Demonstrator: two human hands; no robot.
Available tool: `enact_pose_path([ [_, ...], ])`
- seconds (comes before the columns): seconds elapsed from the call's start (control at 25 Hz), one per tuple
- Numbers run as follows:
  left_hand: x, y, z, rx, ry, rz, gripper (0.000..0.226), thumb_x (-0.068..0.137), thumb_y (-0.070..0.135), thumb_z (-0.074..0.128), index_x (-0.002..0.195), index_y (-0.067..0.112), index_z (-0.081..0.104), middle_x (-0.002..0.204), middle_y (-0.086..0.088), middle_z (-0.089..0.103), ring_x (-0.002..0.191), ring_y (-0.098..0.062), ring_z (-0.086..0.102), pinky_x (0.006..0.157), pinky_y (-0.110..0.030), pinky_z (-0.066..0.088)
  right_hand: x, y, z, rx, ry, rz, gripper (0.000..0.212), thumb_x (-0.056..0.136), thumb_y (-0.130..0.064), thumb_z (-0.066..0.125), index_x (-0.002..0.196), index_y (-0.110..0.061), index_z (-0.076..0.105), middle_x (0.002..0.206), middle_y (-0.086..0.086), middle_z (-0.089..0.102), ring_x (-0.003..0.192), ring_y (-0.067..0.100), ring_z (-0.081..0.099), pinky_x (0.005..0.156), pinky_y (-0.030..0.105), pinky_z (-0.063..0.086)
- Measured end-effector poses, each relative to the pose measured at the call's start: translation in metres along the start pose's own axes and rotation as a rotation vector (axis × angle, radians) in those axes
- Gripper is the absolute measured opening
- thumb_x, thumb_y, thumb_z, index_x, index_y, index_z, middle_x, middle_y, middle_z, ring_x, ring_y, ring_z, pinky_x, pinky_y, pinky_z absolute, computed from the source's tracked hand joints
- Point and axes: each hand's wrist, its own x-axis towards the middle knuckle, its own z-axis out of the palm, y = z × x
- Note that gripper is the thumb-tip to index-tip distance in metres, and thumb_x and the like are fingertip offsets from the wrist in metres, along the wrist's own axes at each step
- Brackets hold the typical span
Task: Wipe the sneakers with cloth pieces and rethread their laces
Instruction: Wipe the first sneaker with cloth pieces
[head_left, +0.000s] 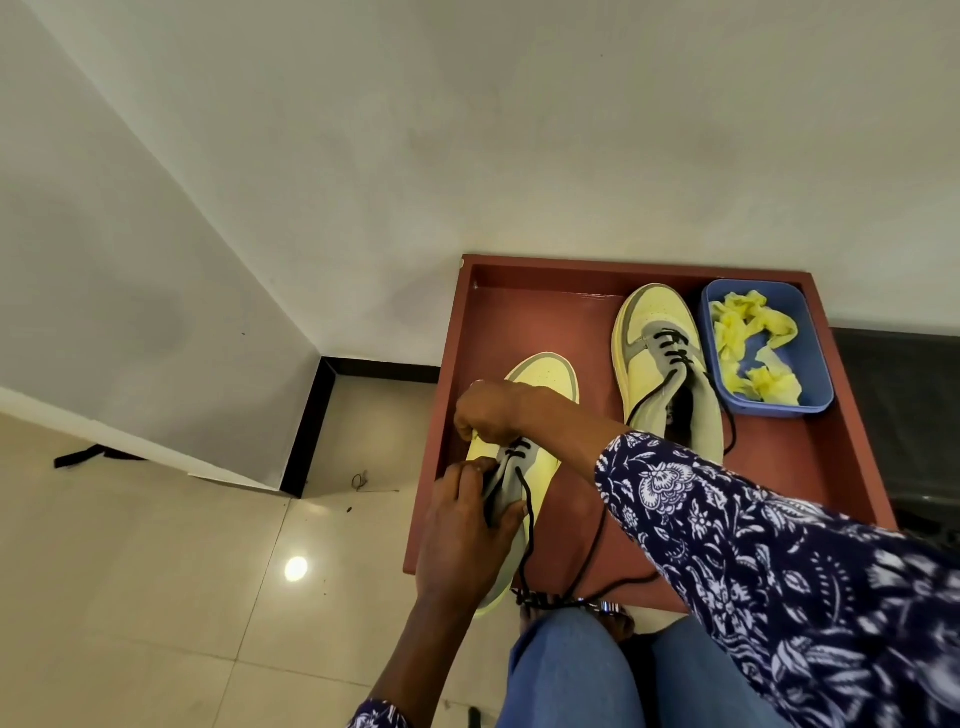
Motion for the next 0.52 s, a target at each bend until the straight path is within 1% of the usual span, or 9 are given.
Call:
enact_pose_path([
  [0.08,0.0,0.0,0.0,-0.003,0.005,0.002,0.049,0.082,0.037,0.065,0.124,0.018,0.049,0.121,0.004,0.053,0.107,-0.006,0.047,0.083,-0.013,0.034,0.001,0.005,0.0,-0.067,0.024,0.03,0.024,0.086,0.001,0.049,0.104,0.0,0.065,0.108,0.015,0.064,0.097,0.029,0.06,0.087,0.04,0.053],
  [0.2,0.0,0.0,0.0,-0.008,0.019,0.015,0.049,0.082,0.035,0.066,0.124,0.017,0.05,0.121,0.003,0.054,0.103,-0.002,0.043,0.081,-0.013,0.033,-0.005,0.016,-0.005,-0.132,0.063,0.098,0.022,0.086,0.003,0.049,0.104,0.002,0.062,0.108,0.014,0.063,0.1,0.03,0.058,0.086,0.038,0.052],
  [0.28,0.0,0.0,-0.001,0.0,0.03,0.026,0.048,0.081,0.035,0.066,0.123,0.016,0.051,0.12,0.003,0.055,0.1,0.001,0.038,0.079,-0.011,0.031,-0.009,0.029,-0.009,-0.152,0.113,0.164,0.024,0.087,0.001,0.048,0.105,0.001,0.062,0.112,0.016,0.062,0.104,0.031,0.058,0.085,0.04,0.053],
  [0.36,0.0,0.0,0.0,0.008,0.037,0.038,0.047,0.081,0.035,0.066,0.122,0.016,0.052,0.119,0.002,0.056,0.099,0.001,0.038,0.077,-0.008,0.029,-0.014,0.041,-0.009,-0.153,0.157,0.239,0.027,0.088,-0.002,0.046,0.11,-0.002,0.061,0.117,0.015,0.059,0.108,0.032,0.056,0.082,0.041,0.053],
  [0.52,0.0,0.0,0.001,0.012,0.037,0.035,0.046,0.082,0.035,0.066,0.121,0.015,0.052,0.119,0.002,0.056,0.099,0.0,0.038,0.073,-0.005,0.028,-0.029,0.061,-0.011,-0.063,0.188,0.367,0.034,0.09,-0.004,0.044,0.122,-0.004,0.055,0.123,0.016,0.054,0.115,0.033,0.05,0.092,0.041,0.049],
])
